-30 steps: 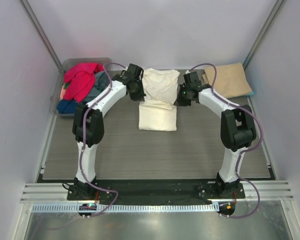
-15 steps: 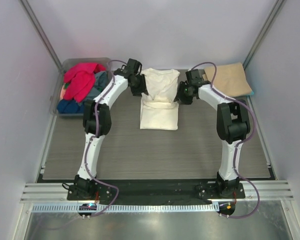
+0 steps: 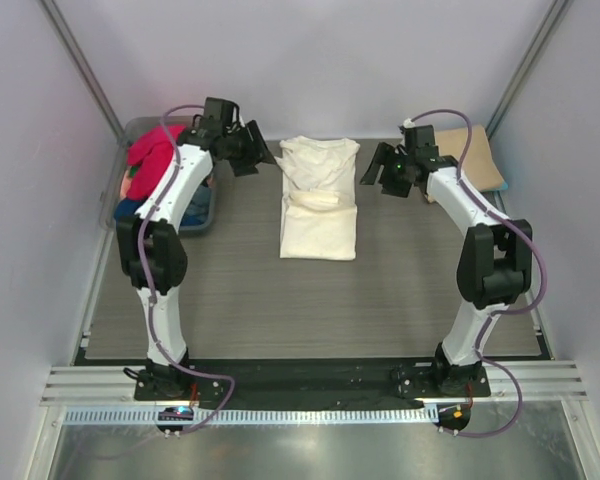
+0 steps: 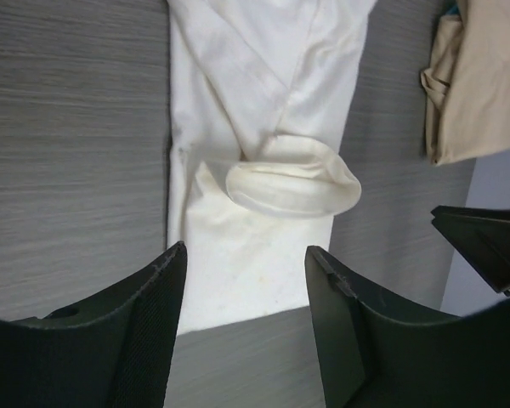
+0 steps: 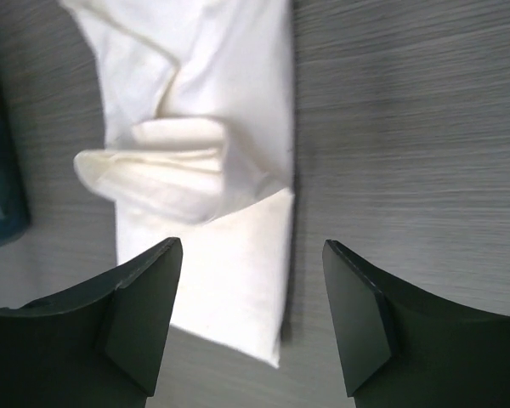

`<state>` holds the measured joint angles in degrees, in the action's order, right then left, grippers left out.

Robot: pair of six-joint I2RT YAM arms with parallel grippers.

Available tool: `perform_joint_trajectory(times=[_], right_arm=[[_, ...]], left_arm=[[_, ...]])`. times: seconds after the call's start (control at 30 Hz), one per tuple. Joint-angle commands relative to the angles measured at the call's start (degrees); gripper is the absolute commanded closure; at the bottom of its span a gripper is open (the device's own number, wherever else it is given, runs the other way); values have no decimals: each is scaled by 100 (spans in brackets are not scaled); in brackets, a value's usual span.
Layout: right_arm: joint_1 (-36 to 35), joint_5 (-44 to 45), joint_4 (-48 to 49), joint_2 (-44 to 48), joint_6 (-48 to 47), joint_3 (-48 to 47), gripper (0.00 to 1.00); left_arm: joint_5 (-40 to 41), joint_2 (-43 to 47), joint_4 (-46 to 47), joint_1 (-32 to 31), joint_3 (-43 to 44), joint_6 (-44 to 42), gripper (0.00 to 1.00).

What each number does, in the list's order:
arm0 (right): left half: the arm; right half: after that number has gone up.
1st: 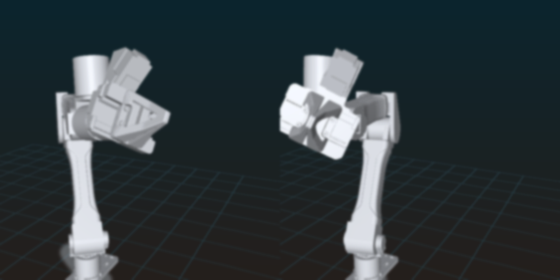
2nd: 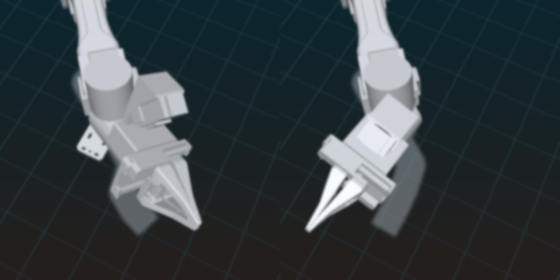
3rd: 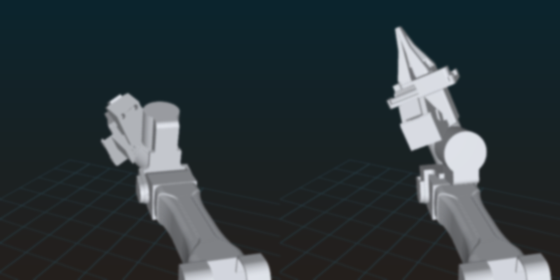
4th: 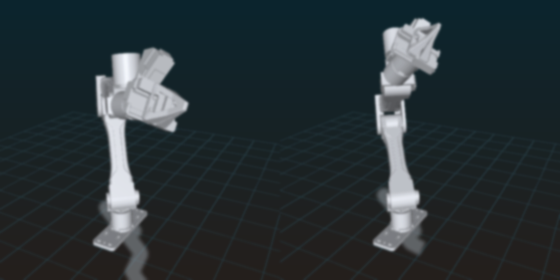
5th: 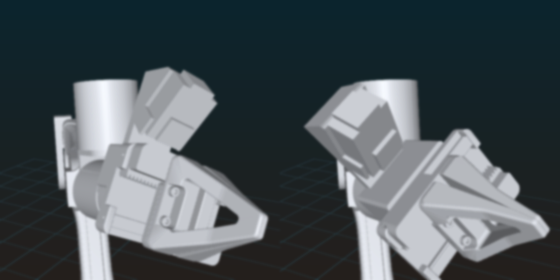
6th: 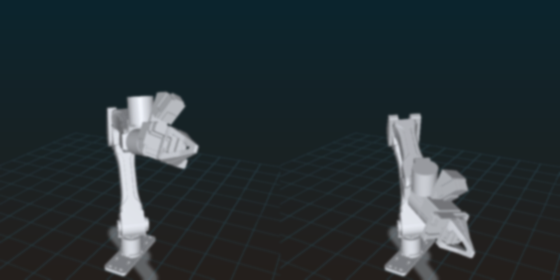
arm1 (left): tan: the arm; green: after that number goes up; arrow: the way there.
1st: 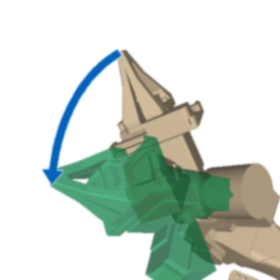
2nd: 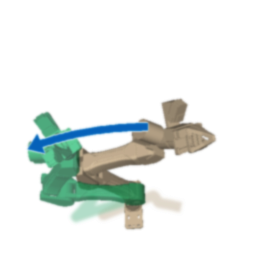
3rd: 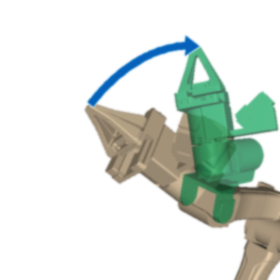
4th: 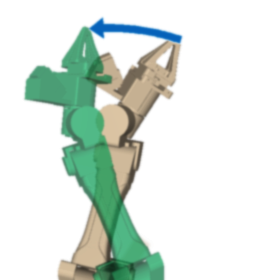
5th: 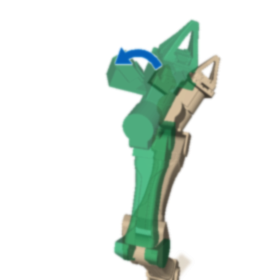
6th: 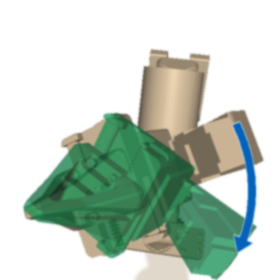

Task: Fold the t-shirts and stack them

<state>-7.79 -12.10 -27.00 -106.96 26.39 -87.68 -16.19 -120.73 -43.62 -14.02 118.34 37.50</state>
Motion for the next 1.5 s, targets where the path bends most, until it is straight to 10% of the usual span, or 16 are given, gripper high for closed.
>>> perform_joint_trajectory(times=[0.0,0.53,0.9,1.47], right_arm=[[-485,-670,319,351,-230,260,28],[-1374,-515,-558,-1766,-907,-1522,37],[-1084,182,-974,-3789,-1022,-5874,35],[-1014,-686,503,1519,-213,1978,28]], left_arm=[[-210,619,590,-329,-933,83,42],[-341,1122,2181,-1191,-4161,381,50],[-245,1464,2507,-1393,-5426,460,53],[221,2598,2296,-1472,-5822,486,44]])
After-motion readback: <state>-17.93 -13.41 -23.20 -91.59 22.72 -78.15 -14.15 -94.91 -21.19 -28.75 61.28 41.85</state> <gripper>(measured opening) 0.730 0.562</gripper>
